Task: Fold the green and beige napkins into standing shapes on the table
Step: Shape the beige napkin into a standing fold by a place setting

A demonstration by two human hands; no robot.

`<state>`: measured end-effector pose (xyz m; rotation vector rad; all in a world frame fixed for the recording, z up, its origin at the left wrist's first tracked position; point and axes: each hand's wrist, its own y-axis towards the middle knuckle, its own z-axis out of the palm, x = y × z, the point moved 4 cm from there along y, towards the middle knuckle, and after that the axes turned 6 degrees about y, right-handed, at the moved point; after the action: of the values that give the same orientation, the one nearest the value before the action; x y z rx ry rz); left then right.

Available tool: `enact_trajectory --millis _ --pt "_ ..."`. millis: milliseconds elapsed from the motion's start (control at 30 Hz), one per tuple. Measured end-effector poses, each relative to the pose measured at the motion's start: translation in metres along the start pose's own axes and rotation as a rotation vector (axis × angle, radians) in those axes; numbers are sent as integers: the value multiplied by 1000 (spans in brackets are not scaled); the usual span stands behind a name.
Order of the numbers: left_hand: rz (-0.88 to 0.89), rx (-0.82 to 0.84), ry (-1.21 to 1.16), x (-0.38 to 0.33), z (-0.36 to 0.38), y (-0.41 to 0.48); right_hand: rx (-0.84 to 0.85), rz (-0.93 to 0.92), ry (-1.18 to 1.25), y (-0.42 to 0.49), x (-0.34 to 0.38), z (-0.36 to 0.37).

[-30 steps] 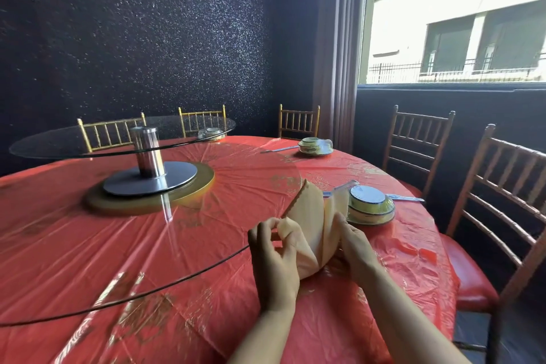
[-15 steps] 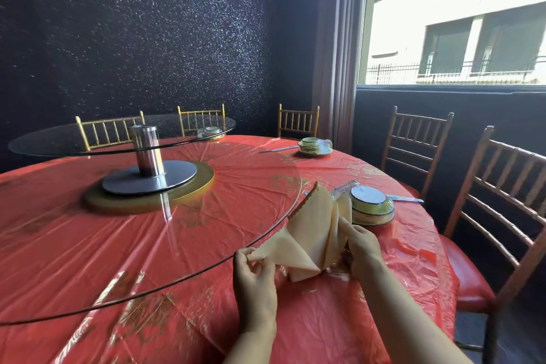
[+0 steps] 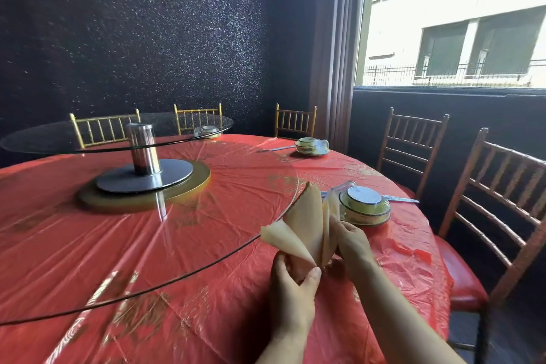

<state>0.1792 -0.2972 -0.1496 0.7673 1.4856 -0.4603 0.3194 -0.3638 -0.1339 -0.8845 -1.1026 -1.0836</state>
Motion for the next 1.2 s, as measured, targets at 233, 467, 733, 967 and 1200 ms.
enact_trajectory --millis 233,467,733,967,1200 --pt "-26 -150 86 -7 -3 11 -73 54 -31 1 1 6" --pt "-63 -240 25 3 -11 8 -144 75 46 -6 9 -17" --pt "-96 -202 -172 1 -14 -2 4 164 192 -28 14 -29" --pt "-66 -179 -130 3 -11 -5 220 166 112 -28 12 -39" --pt "-49 -217 -164 -2 -10 -6 77 141 65 -11 5 -9"
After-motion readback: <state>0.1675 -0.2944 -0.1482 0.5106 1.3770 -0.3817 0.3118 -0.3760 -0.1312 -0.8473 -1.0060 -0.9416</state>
